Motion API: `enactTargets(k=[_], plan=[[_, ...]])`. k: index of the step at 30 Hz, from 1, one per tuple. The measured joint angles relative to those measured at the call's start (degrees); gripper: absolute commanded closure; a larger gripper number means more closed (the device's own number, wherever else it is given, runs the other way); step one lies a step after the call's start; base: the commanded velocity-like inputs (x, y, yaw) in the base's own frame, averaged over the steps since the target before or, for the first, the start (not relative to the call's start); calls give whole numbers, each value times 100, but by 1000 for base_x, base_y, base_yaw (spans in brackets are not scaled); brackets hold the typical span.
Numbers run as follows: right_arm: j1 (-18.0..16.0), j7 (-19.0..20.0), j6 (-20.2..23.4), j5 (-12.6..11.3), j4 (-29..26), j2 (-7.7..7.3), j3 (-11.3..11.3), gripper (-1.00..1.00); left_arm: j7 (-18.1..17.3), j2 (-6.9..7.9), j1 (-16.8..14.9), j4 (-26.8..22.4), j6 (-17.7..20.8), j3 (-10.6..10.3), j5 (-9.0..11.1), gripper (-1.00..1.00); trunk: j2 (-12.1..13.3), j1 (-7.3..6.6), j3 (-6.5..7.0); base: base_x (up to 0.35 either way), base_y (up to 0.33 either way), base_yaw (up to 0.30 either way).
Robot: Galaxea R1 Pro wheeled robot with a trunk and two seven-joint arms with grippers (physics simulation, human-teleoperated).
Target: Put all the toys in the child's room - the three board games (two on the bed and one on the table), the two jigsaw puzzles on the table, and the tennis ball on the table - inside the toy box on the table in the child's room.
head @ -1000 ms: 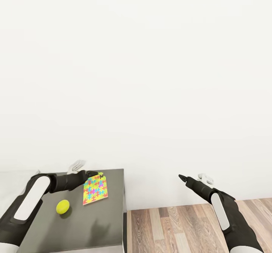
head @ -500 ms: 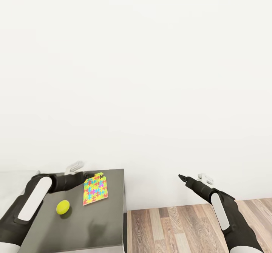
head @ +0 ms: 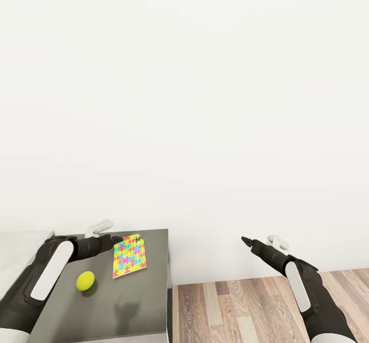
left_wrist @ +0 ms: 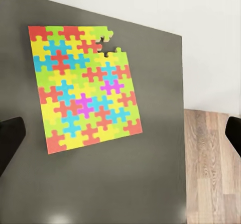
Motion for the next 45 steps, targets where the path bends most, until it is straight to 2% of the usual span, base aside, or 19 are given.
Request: enactTargets(k=[4,11,21,25,34,39,45], plan=[[-2,0,1,0,0,0,21,-100,149,-3,0,111,-261,-5,-21,-100,0,0,-7,0,0,0],[-1,0,2,0,0,3,39,-100,654,-40,-1,259,-566,-14,-34,-100,0,0,-35,0,0,0],[-3,0,3,1,0,0,44,-100,913,-382,0,376,-891,-93,-78,-100,0,0,-107,0,0,0],[-2,0,3,1,0,0,44,-100,933,-511,0,446,-982,-162,-266,-100,0,0,-141,0,0,0],[-5,0,8,1,0,-5,44,-100,940,-753,0,508,-1252,-221,-937,-100,0,0,-220,0,0,0],[-5,0,10,0,0,-8,44,-100,939,-819,0,515,-1342,-236,-1097,-100,0,0,-265,8,0,0],[-5,0,12,1,0,-9,44,-100,929,-845,0,517,-1370,-243,-1151,-100,0,0,-318,56,0,0]])
